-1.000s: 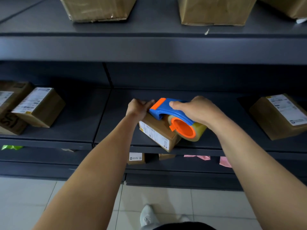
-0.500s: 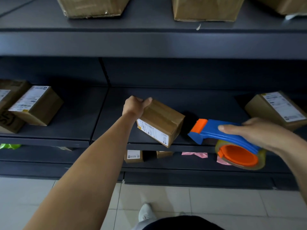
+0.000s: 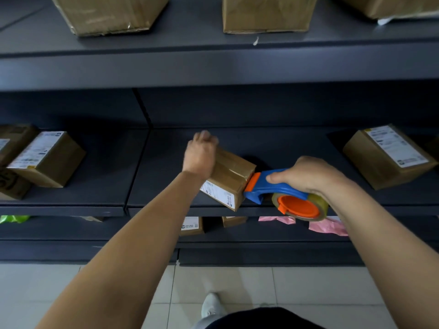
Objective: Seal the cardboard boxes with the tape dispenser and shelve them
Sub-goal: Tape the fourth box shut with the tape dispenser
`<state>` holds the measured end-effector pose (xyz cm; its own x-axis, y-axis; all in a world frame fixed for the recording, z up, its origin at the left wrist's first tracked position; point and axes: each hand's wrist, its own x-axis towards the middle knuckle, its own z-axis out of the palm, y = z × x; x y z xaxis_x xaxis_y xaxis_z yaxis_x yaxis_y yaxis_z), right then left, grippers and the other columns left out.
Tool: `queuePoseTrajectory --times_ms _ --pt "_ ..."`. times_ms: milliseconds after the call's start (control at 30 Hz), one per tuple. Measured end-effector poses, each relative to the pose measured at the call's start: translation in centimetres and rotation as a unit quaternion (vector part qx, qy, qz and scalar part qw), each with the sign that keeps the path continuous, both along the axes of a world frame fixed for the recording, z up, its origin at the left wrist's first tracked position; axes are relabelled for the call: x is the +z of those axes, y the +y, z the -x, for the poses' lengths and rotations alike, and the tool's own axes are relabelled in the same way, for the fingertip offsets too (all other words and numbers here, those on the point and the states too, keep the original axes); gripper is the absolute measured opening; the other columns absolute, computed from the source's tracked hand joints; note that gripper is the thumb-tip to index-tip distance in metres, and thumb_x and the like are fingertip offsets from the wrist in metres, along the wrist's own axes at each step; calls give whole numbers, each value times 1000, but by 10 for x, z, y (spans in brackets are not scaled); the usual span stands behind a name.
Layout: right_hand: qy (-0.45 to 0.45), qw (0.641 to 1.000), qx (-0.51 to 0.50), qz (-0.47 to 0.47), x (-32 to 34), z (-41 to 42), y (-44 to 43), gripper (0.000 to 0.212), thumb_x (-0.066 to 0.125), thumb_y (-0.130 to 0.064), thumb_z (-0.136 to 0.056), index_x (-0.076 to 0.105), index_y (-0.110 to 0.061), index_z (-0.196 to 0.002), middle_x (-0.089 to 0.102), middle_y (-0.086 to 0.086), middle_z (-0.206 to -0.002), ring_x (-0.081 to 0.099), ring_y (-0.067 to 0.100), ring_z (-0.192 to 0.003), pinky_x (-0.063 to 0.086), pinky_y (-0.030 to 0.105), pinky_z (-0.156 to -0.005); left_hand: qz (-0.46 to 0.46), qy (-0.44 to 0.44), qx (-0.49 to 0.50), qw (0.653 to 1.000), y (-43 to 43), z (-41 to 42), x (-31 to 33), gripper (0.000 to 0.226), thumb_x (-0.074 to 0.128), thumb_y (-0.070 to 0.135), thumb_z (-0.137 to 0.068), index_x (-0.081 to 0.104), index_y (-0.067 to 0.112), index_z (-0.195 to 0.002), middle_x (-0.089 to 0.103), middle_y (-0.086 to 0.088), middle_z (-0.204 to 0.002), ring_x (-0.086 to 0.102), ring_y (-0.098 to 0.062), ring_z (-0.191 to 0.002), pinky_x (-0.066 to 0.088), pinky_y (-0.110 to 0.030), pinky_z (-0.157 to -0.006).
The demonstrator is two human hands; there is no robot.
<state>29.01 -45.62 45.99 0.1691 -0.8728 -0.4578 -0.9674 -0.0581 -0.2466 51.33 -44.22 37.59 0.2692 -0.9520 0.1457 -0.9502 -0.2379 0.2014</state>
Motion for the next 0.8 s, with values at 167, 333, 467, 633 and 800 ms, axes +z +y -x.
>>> queuePoseTrajectory --times_ms 167,333,467,633,800 --pt "8 1000 0 0 4 -6 1 50 64 -63 -74 51 -14 -72 53 2 -71 54 19 -67 40 28 -59 -156 28 -28 987 7 43 -2 83 25 63 -94 10 4 -152 5 -12 -161 -4 -24 -148 -4 -39 -120" --pt "113 969 121 183 0 -22 18 32 63 -47 -81 64 -18 -96 65 4 -98 60 27 -91 33 29 -71 -197 37 -6 980 8 49 1 104 24 78 -84 -13 6 -150 -15 -9 -160 -20 -21 -146 -12 -40 -118" --pt "112 970 100 189 -15 -16 15 38 56 -53 -87 60 -17 -96 65 5 -100 61 27 -97 35 36 -85 -201 37 -10 979 12 47 2 115 33 82 -77 -15 7 -150 -19 -9 -159 -23 -21 -145 -13 -40 -118" --pt "115 968 14 221 -61 8 -27 45 44 -59 -92 48 -16 -78 56 2 -70 57 25 -77 32 41 -95 -225 23 -13 974 11 52 10 117 48 70 -77 -15 3 -149 -20 -18 -157 -25 -30 -143 -12 -46 -118" --pt "104 973 -3 206 -105 13 -41 46 43 -52 -95 62 -11 -102 69 8 -95 61 28 -96 32 40 -97 -210 -14 -23 977 11 72 7 103 43 59 -87 -15 2 -149 -19 -23 -156 -24 -35 -143 -11 -47 -118"
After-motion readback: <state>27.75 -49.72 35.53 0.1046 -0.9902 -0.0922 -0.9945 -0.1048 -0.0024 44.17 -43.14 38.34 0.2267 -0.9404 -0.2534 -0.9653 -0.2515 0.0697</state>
